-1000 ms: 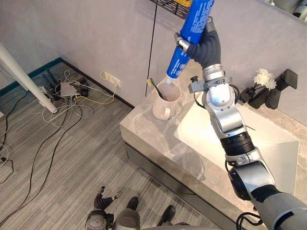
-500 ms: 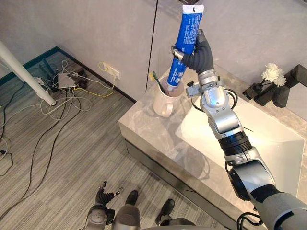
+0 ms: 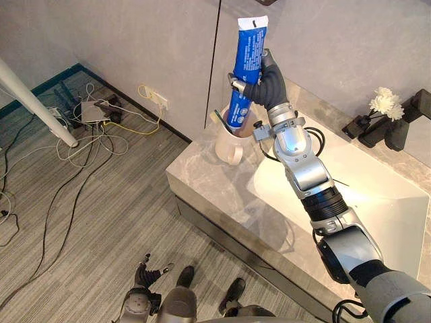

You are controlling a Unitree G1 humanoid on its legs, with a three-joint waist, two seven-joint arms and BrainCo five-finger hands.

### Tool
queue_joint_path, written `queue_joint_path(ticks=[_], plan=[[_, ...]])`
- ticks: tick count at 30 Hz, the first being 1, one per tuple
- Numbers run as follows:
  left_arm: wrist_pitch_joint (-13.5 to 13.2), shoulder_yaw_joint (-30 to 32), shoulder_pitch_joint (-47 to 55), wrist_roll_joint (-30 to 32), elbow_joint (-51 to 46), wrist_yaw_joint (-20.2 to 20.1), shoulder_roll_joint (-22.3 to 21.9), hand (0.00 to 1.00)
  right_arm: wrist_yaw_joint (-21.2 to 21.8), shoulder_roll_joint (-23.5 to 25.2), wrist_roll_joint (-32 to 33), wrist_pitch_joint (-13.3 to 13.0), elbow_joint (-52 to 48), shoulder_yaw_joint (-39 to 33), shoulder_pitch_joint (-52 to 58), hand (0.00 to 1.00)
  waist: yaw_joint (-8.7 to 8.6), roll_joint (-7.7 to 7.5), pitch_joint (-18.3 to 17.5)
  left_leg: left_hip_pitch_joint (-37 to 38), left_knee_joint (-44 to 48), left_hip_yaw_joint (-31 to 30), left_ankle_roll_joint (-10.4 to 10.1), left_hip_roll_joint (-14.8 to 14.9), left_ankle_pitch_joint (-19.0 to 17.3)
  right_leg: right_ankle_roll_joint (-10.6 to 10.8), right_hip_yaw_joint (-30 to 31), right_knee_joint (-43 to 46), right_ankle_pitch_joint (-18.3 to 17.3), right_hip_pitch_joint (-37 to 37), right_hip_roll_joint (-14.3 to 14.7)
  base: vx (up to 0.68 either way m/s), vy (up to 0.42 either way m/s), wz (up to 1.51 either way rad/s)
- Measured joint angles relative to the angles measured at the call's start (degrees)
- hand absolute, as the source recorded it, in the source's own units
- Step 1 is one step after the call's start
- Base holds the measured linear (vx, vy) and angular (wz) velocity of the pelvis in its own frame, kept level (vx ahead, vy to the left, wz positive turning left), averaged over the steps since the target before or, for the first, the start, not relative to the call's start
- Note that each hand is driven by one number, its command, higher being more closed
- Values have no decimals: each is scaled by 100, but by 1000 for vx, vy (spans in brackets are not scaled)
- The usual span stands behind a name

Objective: Organize washtable

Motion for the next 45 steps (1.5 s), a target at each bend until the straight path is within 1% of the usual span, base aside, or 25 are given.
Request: queue_joint_path(ticks=[4,9,10,17,22,27,31,35,42,43,45], plan=[[0,0,0,4,34,3,6,0,64,104,0,0,-2,0,159,100,-36,4,3,47,-1,4,-1,0,-2,0,5,0,0,42,-1,0,0,0],[-1,-2,0,43,40,3,6,0,68,110,-3,-2,-130,-10,408,100,-46,12,8,53,0,11,-1,-1,-3,0,11,0,0,48,-1,0,0,0],[0,-2,0,46,44,3,6,0,70,114,-3,-8,-136,-10,433,0,-50,14,10,59,1,22,-1,-1,-3,0,21,0,0,49,-2,0,0,0],[0,-4,0,49,50,2,6,0,71,129,-49,-62,-537,-72,837,0,-58,19,11,67,2,31,-1,-5,-2,0,24,0,0,53,-7,0,0,0],[1,-23,-1,49,54,2,7,0,79,158,-115,-105,-563,-79,960,0,-59,30,5,74,18,42,-1,-12,-2,0,30,0,0,65,-12,0,0,0],[2,-101,0,49,59,2,9,0,78,216,-115,-114,-587,-84,1051,0,-59,92,-9,76,55,59,-1,-19,-3,-1,40,0,0,83,-16,0,0,0],[2,-103,0,49,67,0,10,0,74,214,-116,-113,-602,-125,1092,0,-68,97,-9,77,86,60,-3,-19,-4,-2,43,0,1,101,-13,0,0,0],[1,-102,0,49,81,-3,13,0,75,204,-187,-108,-841,-136,1232,0,-82,97,-11,88,94,77,-3,-19,-4,-4,55,0,3,110,-14,0,0,0],[1,-104,7,52,121,-7,29,0,74,180,-225,-107,-848,-249,1281,0,-161,98,-11,145,89,136,-4,-18,-10,-5,113,0,3,145,-15,0,0,-3],[2,-109,7,53,134,-10,35,0,74,157,-225,-106,-925,-254,1312,0,-199,98,-12,145,89,139,-4,-18,-11,-5,117,0,3,144,-15,0,0,0],[1,-113,8,54,152,-11,42,0,74,124,-228,-108,-1110,-254,1395,0,-216,101,-13,148,90,149,-3,-16,-15,-5,127,0,3,142,-14,3,4,-2]])
